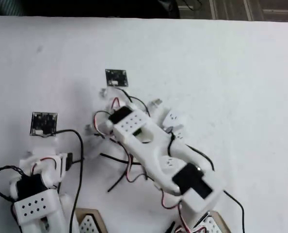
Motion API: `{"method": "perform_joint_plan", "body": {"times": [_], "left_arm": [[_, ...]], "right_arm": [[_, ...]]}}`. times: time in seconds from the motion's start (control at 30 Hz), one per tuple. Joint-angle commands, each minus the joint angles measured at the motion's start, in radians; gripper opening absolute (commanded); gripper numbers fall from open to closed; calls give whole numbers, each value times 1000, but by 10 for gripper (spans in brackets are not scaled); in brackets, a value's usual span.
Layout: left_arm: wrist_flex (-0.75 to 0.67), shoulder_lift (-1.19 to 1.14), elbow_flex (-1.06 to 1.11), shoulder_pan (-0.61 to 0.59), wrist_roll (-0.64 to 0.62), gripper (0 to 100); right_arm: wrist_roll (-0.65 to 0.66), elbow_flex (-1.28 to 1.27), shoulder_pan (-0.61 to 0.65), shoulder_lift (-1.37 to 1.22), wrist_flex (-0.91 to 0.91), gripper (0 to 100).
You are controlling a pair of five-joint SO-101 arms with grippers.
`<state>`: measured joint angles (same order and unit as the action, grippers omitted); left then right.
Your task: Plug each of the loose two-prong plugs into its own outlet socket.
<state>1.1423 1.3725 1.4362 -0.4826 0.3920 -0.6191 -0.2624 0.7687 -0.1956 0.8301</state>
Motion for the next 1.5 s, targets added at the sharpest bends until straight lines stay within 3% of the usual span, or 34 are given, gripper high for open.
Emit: {"method": "perform_joint_plan", "body": {"times": [0.0, 0.17, 0.3, 0.57, 0.83, 0.97, 1.13, 1.47], "left_arm": [[-14, 8, -5, -7, -5, 275], [-12, 8, -5, -4, -3, 275], [-12, 8, -3, -4, -3, 275], [-12, 8, -3, -4, -3, 275], [-12, 8, -2, -2, -3, 275], [-12, 8, -2, -2, -3, 275], [-12, 8, -2, -2, -3, 275], [-12, 8, -2, -2, -3, 275]], "right_arm": [[-8, 94, -12, -45, 7, 170], [-8, 121, -24, -96, 7, 155], [-2, 123, -54, -97, -33, 12], [5, 120, -102, -84, -64, 19], [98, 77, -125, 61, -16, 21], [26, 81, -110, 62, -21, 36], [-23, 75, -67, 61, -15, 153], [-23, 83, -31, -21, -79, 129]]}}
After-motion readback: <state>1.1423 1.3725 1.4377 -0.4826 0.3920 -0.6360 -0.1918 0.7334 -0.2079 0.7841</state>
